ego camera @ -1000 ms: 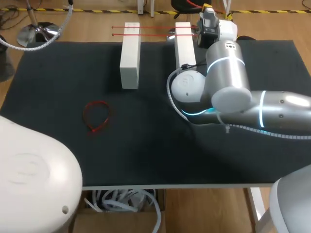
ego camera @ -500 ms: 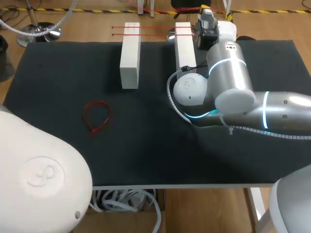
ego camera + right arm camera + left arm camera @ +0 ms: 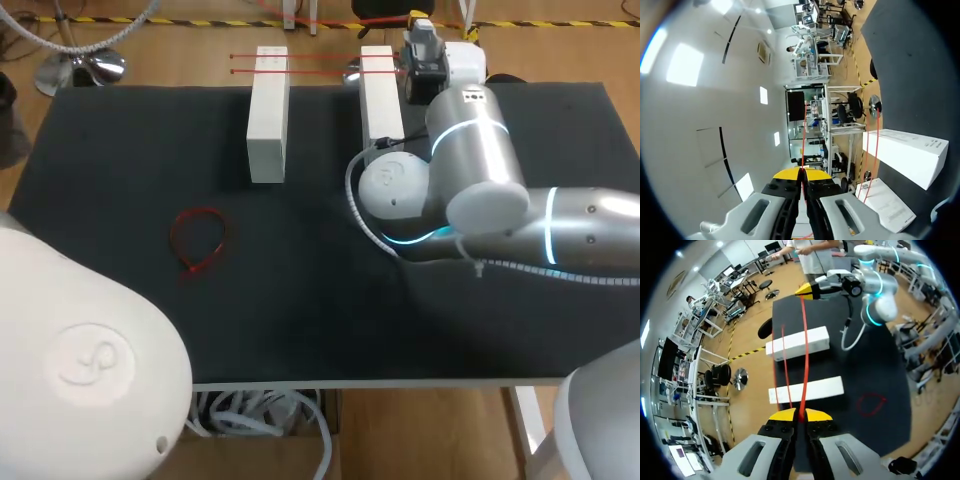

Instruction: Grab the tape and strap the tape.

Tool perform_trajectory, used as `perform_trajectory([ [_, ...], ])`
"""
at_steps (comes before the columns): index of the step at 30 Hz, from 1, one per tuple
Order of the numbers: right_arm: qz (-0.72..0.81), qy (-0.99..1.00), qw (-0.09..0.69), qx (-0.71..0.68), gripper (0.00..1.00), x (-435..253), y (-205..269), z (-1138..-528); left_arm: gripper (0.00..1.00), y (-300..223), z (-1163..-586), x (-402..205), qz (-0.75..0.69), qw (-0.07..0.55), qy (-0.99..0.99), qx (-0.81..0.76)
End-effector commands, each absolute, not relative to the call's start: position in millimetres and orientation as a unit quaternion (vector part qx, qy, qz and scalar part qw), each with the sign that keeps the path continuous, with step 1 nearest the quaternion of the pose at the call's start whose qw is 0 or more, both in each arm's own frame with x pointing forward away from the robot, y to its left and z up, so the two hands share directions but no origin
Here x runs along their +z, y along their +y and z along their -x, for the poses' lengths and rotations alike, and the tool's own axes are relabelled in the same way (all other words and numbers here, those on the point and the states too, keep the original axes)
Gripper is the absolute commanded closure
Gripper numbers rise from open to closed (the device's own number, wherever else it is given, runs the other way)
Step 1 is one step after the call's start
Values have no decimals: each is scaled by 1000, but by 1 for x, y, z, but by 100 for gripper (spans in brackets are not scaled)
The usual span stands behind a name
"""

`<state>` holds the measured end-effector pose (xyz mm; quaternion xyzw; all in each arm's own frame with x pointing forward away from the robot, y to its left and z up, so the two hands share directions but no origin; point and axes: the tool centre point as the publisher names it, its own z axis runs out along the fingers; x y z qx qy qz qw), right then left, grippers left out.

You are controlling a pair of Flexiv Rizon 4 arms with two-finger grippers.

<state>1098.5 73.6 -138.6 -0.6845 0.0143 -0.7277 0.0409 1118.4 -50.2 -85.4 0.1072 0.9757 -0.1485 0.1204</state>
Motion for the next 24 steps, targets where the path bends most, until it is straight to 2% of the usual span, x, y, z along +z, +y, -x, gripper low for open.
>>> perform_trajectory([
  [1,688,8,41,-724,100,-135,71,-1098,100,-56,-1114,-84,-107,129,984,-61],
  [10,686,-5,41,-726,100,-137,76,-1096,100,-52,-1114,-88,-114,78,989,-45],
  [24,686,-29,32,-726,100,-141,81,-1093,100,-55,-1107,-85,-108,53,993,-6],
])
